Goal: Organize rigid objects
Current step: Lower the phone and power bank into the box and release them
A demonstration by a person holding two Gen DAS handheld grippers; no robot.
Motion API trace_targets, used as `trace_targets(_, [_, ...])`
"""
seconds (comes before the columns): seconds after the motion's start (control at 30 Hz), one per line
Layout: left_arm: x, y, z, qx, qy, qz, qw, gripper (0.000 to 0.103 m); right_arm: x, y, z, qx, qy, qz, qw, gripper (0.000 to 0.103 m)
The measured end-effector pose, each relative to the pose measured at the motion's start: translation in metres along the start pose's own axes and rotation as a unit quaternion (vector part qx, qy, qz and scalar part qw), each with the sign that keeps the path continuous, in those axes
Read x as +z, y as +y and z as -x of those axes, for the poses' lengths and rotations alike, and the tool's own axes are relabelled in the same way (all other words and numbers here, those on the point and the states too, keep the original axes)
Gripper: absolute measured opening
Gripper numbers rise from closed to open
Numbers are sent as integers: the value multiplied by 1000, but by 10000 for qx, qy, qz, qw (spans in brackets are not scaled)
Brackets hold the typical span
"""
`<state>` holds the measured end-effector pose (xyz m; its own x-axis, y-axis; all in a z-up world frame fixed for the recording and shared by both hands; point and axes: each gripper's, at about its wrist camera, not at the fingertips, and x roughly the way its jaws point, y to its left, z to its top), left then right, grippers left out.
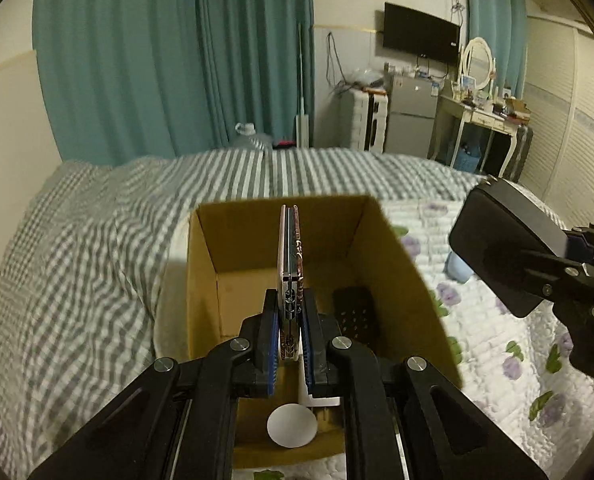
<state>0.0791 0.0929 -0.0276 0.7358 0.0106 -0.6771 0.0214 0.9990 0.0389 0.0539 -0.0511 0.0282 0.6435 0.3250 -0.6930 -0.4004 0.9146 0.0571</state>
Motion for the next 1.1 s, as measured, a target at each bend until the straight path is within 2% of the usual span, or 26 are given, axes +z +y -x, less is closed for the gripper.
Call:
trace_targets(0.27, [-14, 12, -36, -21, 232, 14, 9997, 10, -5, -1, -51, -21, 353, 24, 9994, 38])
trace_targets(0.37, [-15, 17, -39, -24, 197, 95, 9998, 15, -7, 0, -66, -57, 458, 55, 9989, 38])
trace_targets(0.43, [-14, 20, -37, -44, 146, 158, 9998, 27, -7, 2, -71, -62, 502, 65, 9987, 38])
trace_targets(0.5, [-14, 25, -33, -44, 31, 224, 9997, 49, -6, 3, -76, -54, 532, 83, 9985, 38])
trace_targets(0.67, [-12, 32, -24, -41, -138, 304, 9994, 56, 6, 10, -90, -101, 602, 157, 9980, 38])
trace_targets(0.77, [-12, 36, -24, -7, -104, 390, 9992, 56, 14, 14, -103, -133, 673, 186, 9975, 38])
trace_targets(1.1, [-18, 39, -19, -256, -45, 463, 9986, 59, 31, 33, -160, -201, 924, 335, 9950, 39])
